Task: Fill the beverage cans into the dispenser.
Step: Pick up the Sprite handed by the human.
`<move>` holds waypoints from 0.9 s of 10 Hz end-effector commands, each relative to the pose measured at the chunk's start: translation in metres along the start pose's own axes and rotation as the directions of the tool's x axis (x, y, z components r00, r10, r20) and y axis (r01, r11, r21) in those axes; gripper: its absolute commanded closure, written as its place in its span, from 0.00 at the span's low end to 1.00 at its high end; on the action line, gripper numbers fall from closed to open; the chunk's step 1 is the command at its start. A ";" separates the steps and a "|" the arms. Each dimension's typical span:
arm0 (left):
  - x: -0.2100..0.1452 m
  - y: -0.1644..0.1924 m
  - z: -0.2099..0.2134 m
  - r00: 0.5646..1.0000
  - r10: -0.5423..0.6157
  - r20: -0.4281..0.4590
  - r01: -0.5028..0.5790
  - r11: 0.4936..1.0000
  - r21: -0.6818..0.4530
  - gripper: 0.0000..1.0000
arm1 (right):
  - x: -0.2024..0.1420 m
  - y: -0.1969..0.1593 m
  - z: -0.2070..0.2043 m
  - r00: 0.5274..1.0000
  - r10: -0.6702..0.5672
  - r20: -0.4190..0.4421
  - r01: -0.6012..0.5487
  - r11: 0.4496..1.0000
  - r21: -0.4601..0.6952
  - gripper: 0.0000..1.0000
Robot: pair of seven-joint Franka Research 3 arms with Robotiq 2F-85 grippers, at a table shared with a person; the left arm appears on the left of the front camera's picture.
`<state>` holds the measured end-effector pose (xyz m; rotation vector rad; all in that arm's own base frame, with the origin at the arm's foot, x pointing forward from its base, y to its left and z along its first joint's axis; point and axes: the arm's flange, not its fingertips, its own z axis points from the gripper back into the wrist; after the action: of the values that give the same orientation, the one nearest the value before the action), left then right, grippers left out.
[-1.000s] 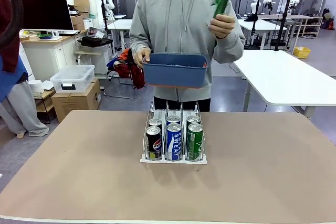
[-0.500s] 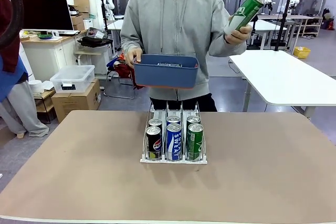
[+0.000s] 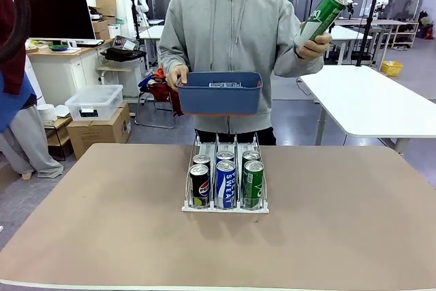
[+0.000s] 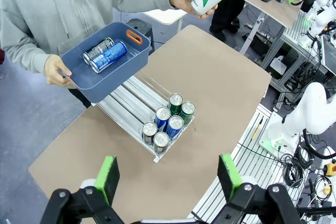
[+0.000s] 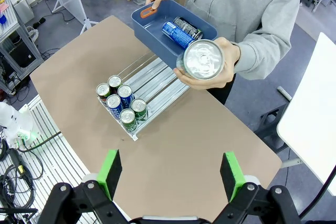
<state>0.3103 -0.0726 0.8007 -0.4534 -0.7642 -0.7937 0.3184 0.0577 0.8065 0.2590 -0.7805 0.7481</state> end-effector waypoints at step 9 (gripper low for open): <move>-0.002 0.002 -0.001 1.000 0.005 -0.002 -0.005 1.000 -0.001 0.00 | 0.020 -0.019 -0.033 0.999 0.008 -0.035 -0.006 0.999 0.046 0.00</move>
<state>0.3103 -0.0725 0.8007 -0.4535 -0.7641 -0.7934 0.3482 0.0666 0.7939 0.2702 -0.7310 0.7563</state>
